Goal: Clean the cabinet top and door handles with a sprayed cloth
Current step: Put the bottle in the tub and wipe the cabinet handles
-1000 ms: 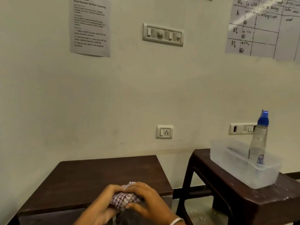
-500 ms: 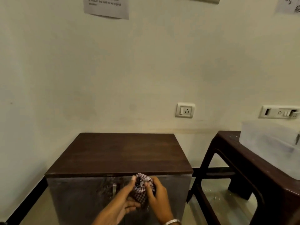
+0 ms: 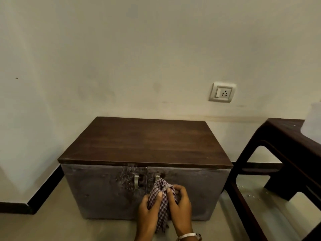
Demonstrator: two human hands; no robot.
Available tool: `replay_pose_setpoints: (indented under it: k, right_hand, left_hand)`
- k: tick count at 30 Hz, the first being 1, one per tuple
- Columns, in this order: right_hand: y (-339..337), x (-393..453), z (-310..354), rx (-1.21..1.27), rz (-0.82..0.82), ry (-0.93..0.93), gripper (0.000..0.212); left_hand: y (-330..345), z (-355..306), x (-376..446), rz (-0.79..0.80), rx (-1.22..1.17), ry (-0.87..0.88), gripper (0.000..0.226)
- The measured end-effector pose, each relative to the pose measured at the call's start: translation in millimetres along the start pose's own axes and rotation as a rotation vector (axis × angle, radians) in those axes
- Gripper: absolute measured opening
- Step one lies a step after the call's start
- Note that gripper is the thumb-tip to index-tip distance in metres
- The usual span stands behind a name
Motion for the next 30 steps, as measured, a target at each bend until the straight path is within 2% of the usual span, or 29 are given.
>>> replay_pose_setpoints:
  k: [5, 10, 14, 23, 30]
  right_hand:
    - [20.2, 10.1, 9.6, -0.020, 0.037, -0.056, 0.014]
    - [33.8, 22.4, 15.7, -0.083, -0.040, -0.067, 0.012]
    - [39.0, 23.5, 20.2, -0.117, -0.086, -0.083, 0.008]
    - [37.9, 17.6, 9.8, -0.129, -0.031, -0.115, 0.009]
    - [42.2, 27.5, 27.1, -0.076, -0.085, -0.007, 0.011]
  left_hand:
    - [-6.6, 0.4, 18.6, -0.105, -0.060, 0.025, 0.021]
    - [-5.2, 4.6, 41.3, -0.138, -0.089, -0.050, 0.037]
    - [-3.3, 5.5, 51.0, -0.139, -0.152, -0.095, 0.031]
    - [-4.6, 22.9, 56.4, -0.112, -0.203, -0.141, 0.032]
    - [-2.6, 2.0, 57.0, -0.103, -0.225, -0.139, 0.024]
Point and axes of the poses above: each hand's wrist, its own x-axis towards the middle knuckle, its own y-axis out of the palm, z = x × y, the point moved 2 cm from there along x, towards the middle knuckle, and after that the axes turned 14 degrees about y, right-handed, at the moved point
